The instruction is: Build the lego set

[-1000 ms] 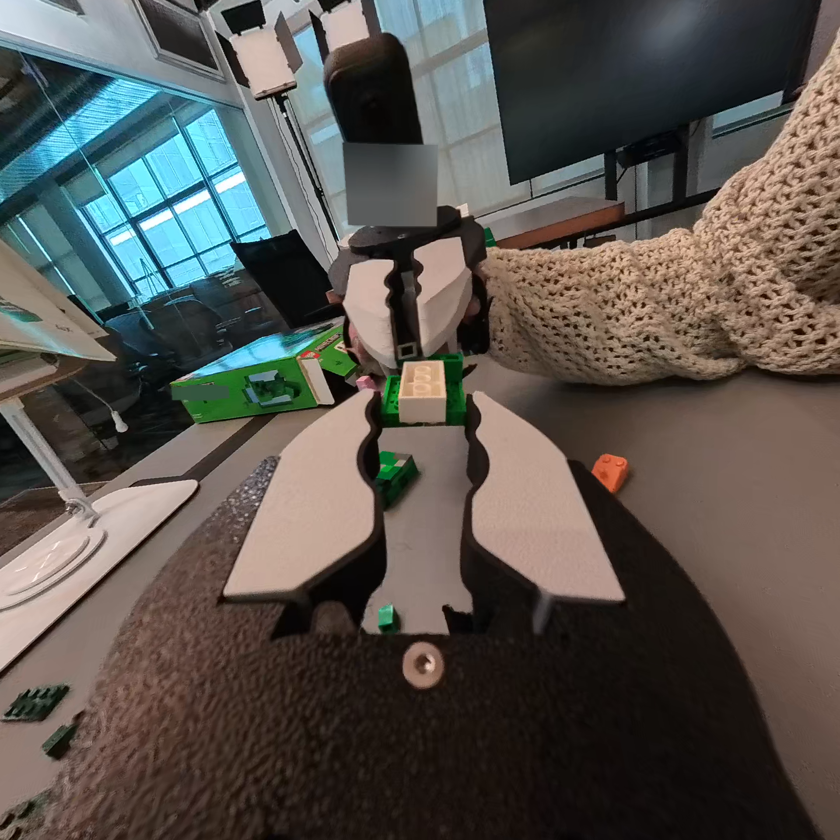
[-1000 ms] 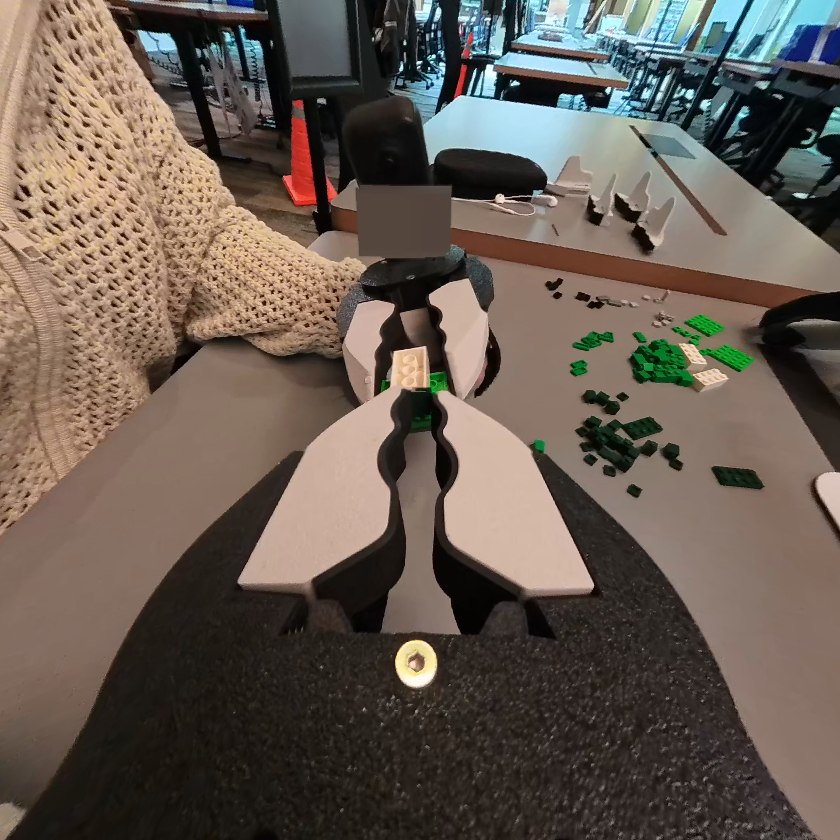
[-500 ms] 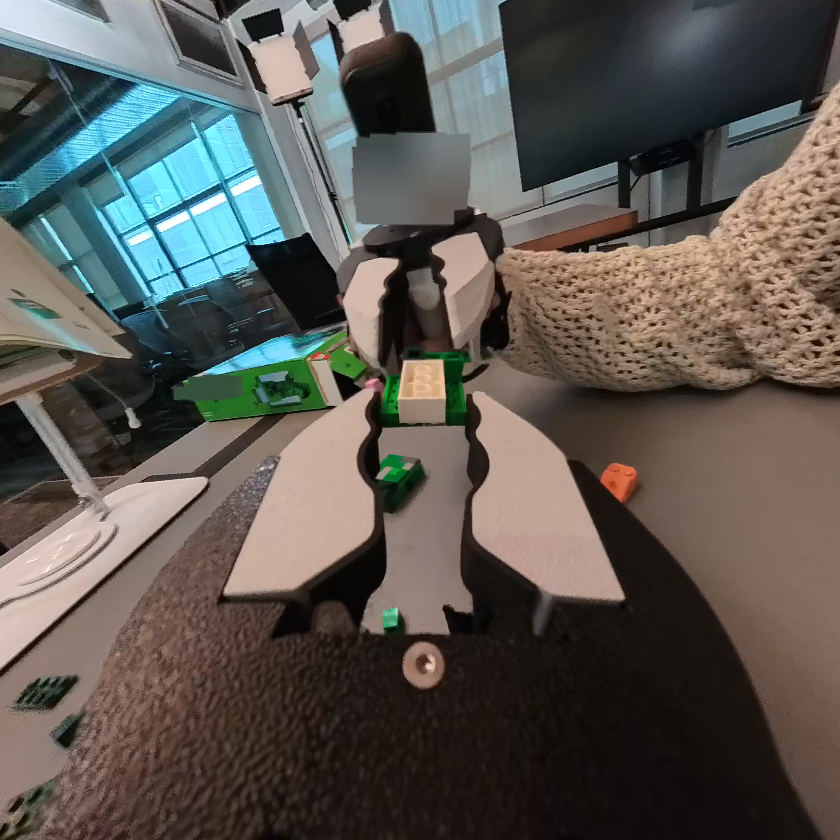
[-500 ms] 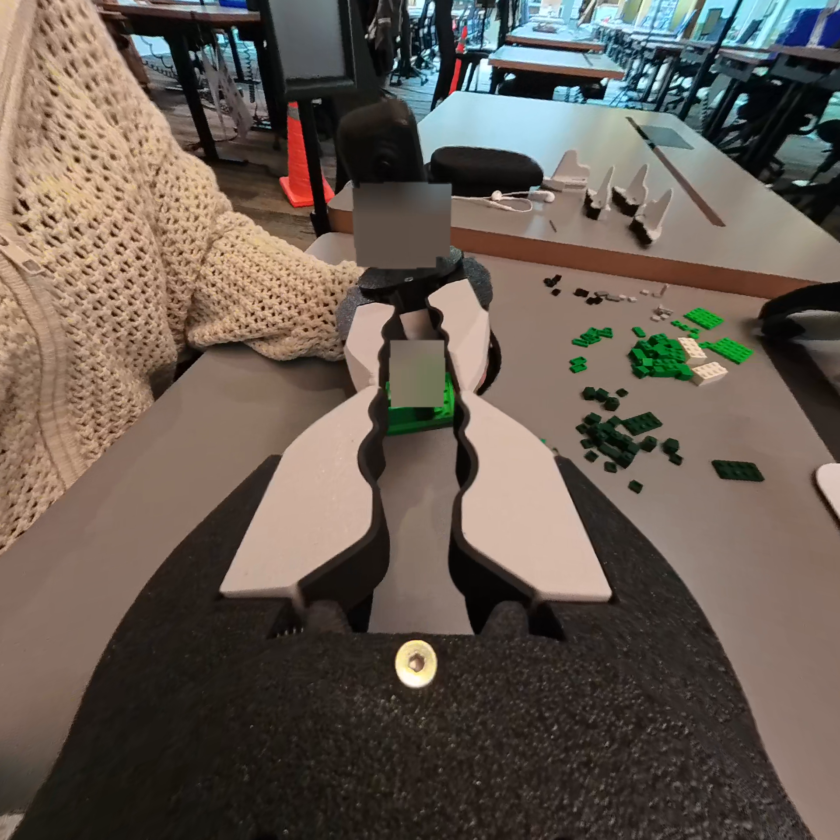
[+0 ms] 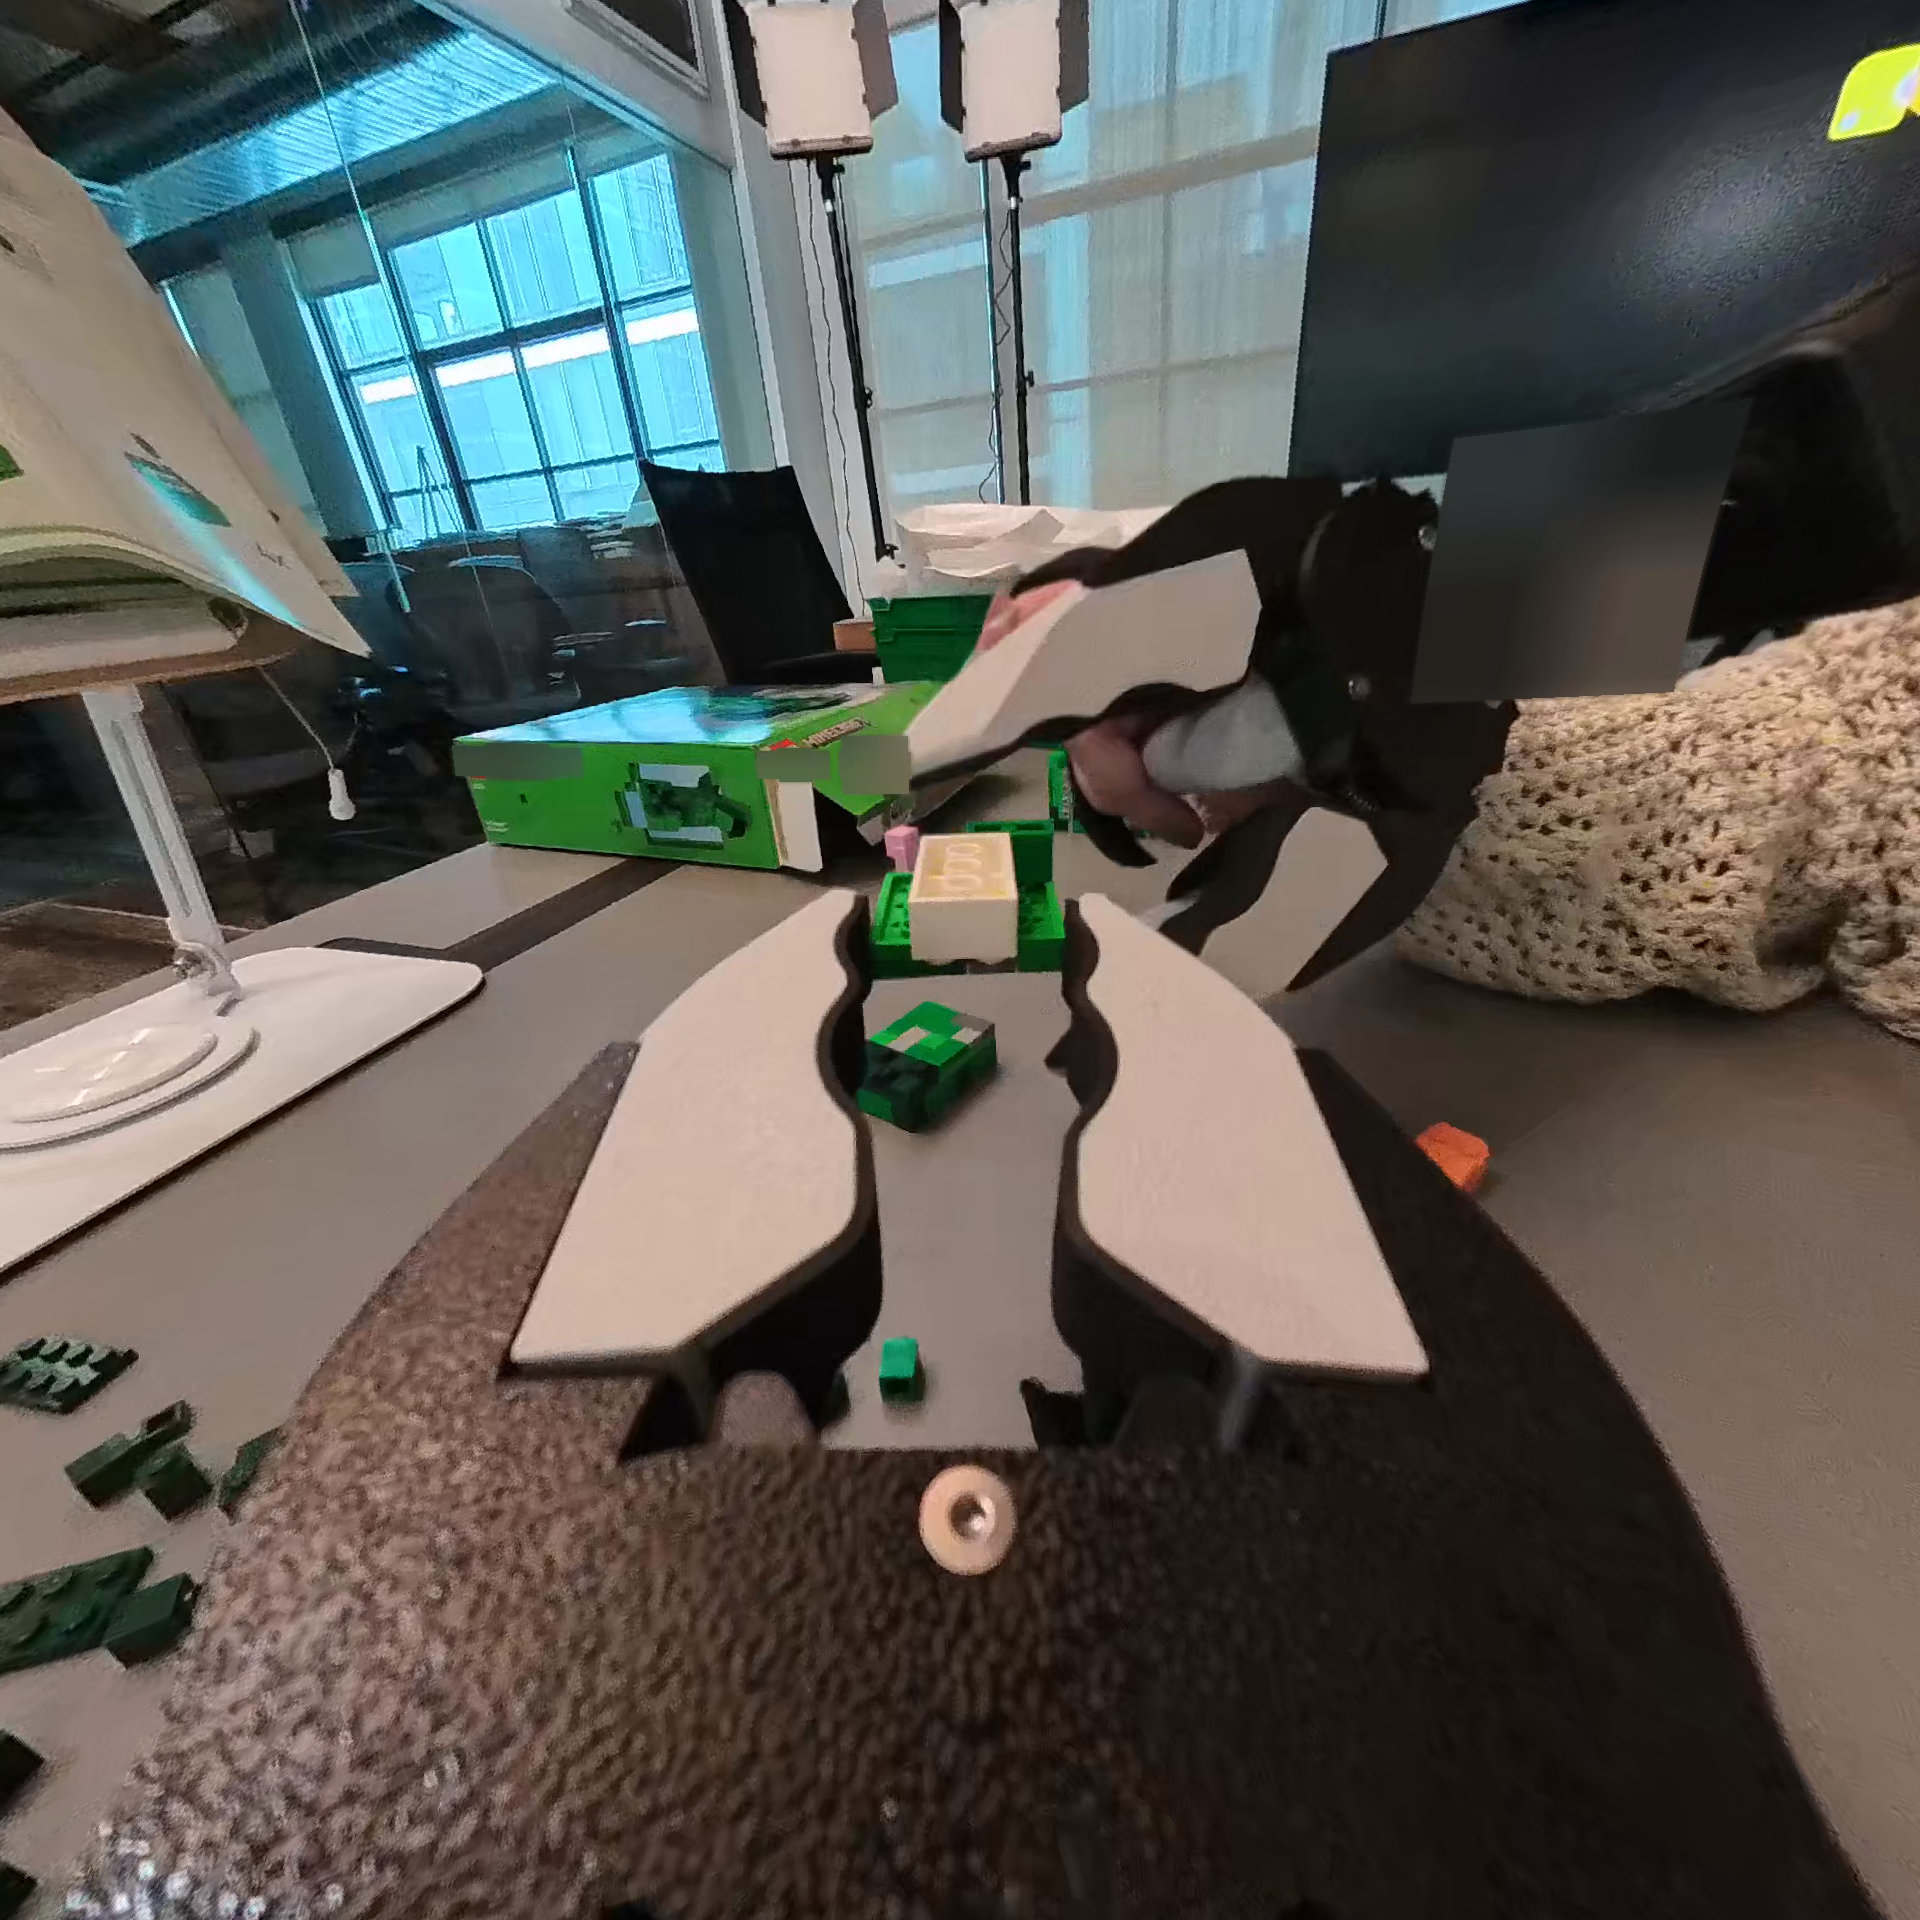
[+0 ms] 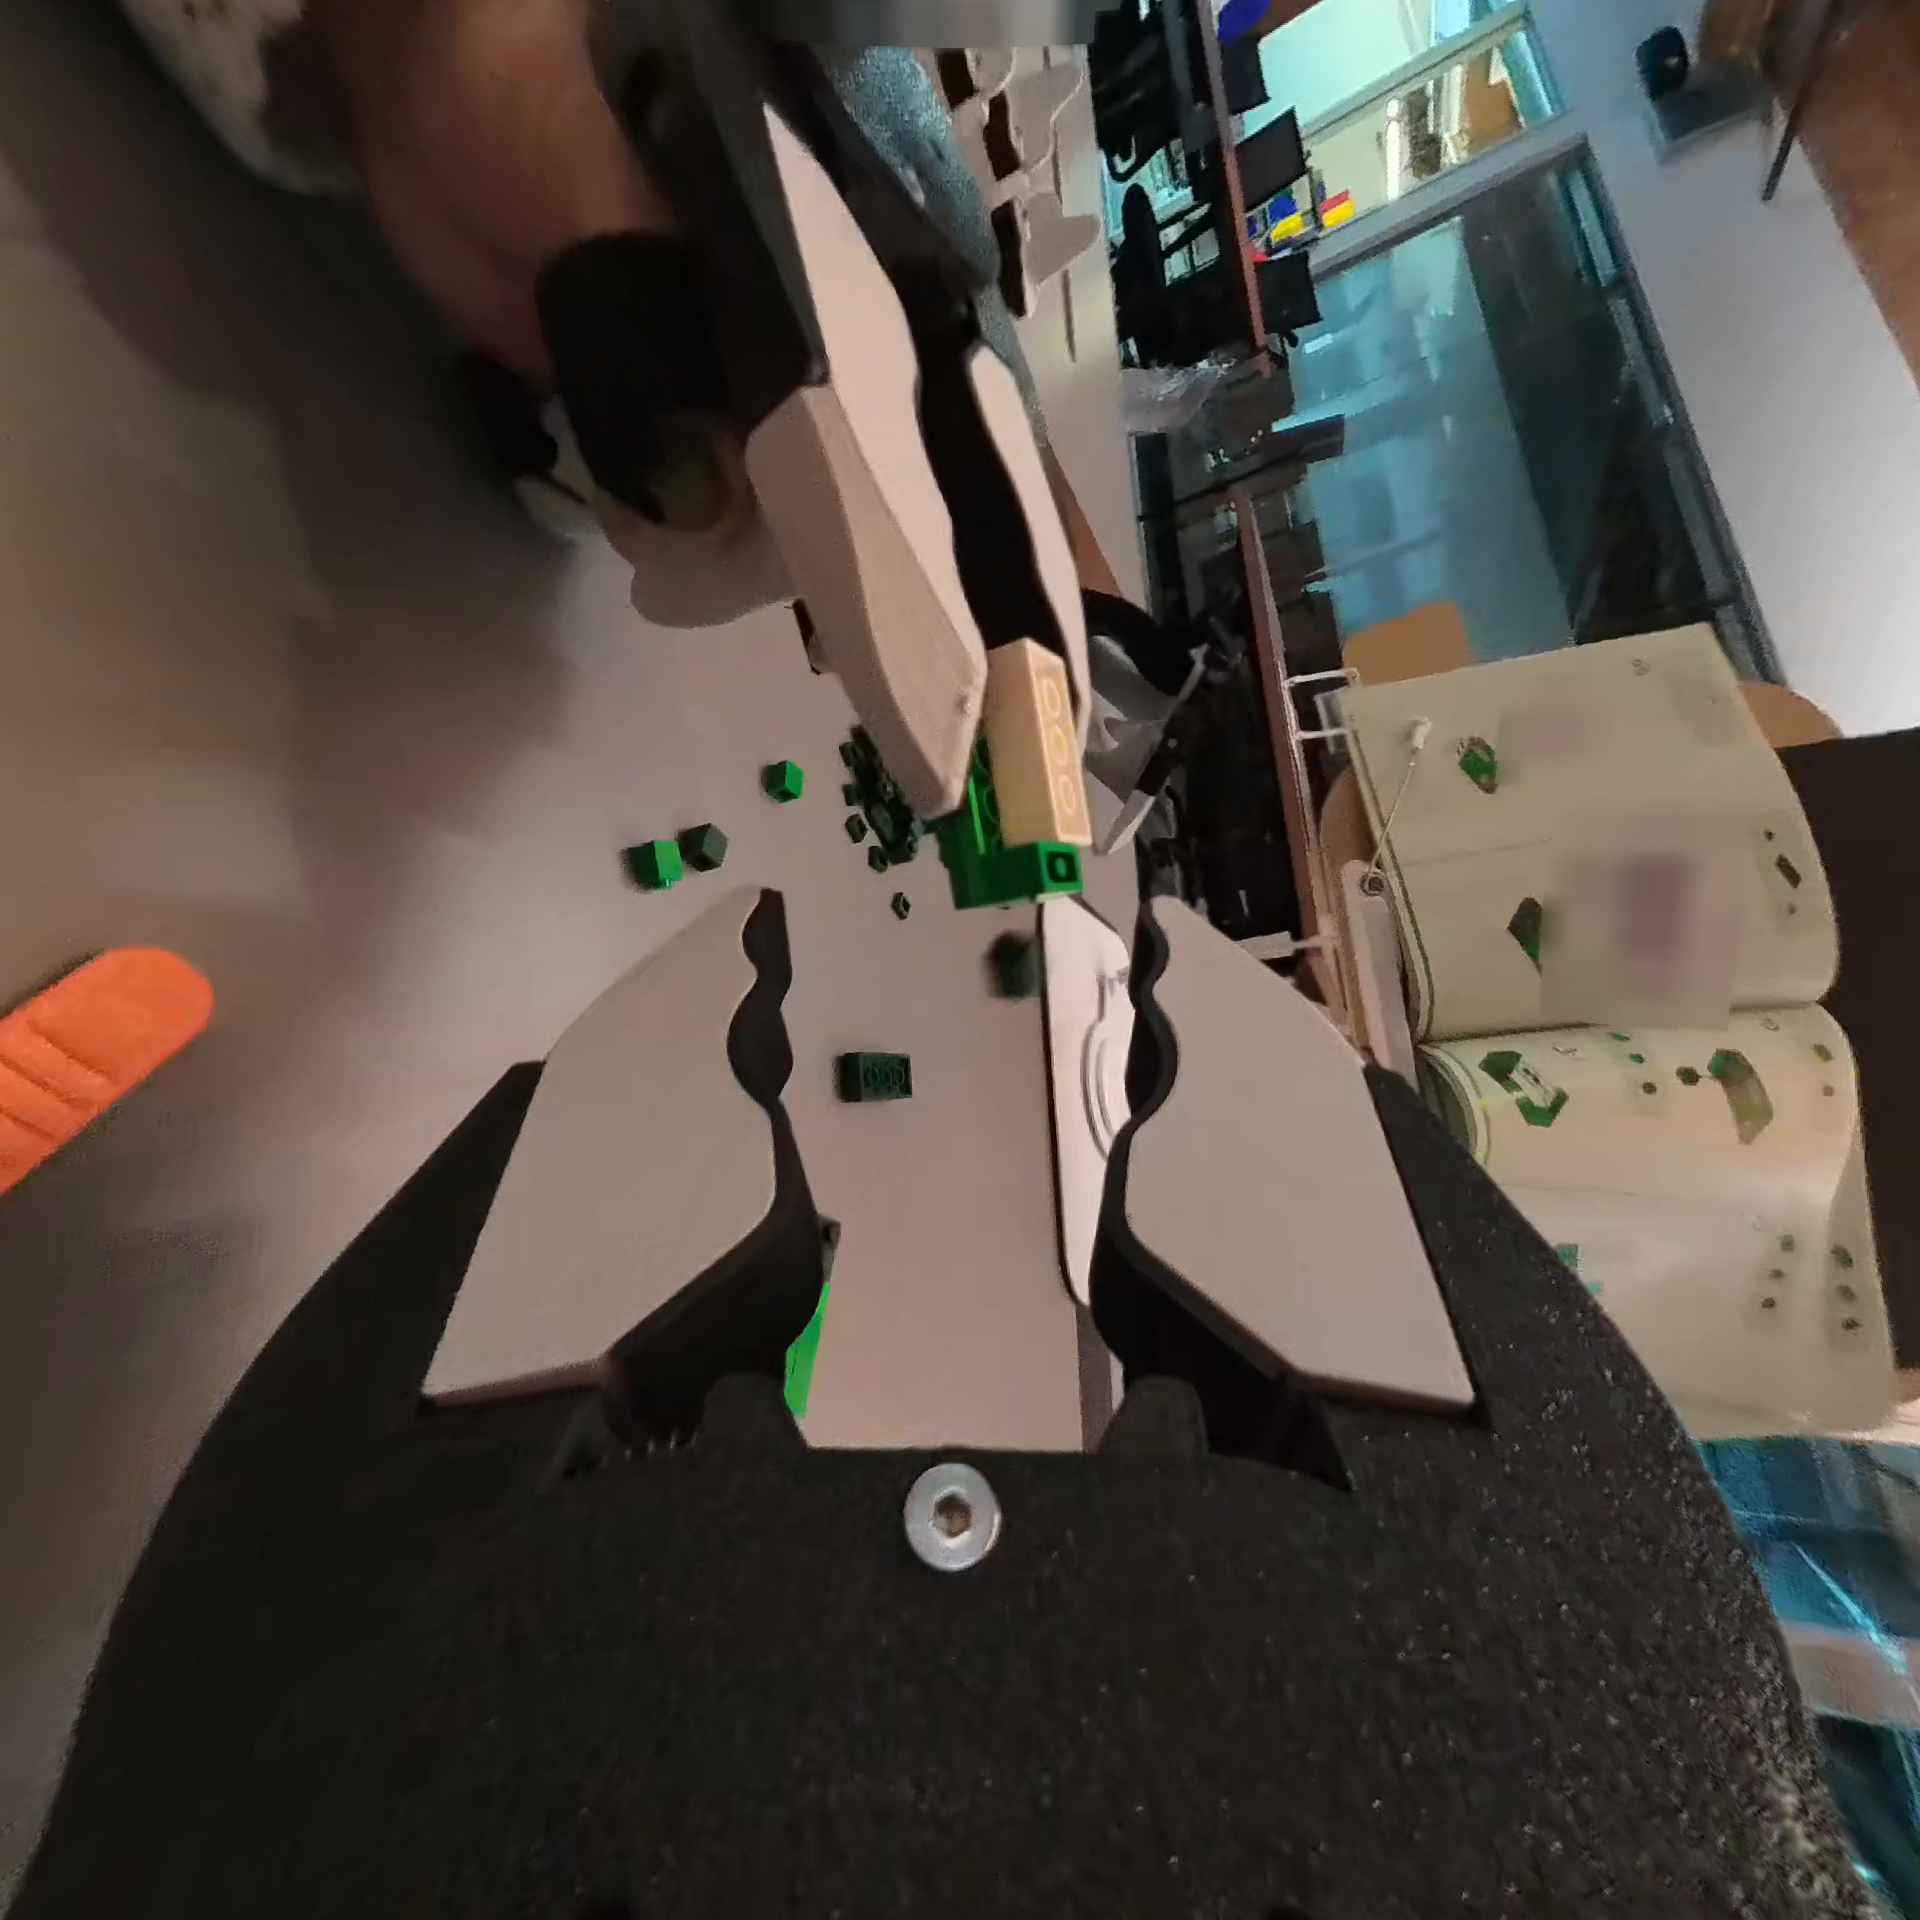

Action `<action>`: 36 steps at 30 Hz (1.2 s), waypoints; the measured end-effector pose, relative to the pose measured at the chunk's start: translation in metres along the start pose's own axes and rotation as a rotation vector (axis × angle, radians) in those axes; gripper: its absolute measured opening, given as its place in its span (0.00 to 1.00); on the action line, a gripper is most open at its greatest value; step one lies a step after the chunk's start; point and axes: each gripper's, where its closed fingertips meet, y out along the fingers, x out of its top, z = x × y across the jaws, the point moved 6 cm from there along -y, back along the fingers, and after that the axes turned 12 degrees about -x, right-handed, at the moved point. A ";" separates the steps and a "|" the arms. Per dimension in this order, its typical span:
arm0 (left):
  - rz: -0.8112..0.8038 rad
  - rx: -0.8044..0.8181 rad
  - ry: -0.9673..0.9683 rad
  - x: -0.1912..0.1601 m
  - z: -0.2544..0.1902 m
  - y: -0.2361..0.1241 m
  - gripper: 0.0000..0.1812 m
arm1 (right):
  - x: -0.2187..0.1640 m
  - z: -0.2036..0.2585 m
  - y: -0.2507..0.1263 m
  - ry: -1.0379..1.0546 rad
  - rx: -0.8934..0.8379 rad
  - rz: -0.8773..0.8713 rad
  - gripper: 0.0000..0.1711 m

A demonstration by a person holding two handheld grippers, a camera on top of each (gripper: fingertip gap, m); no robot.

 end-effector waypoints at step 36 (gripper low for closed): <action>0.047 0.483 0.173 0.004 0.035 -0.029 0.20 | 0.057 0.088 0.020 0.614 0.785 0.140 0.10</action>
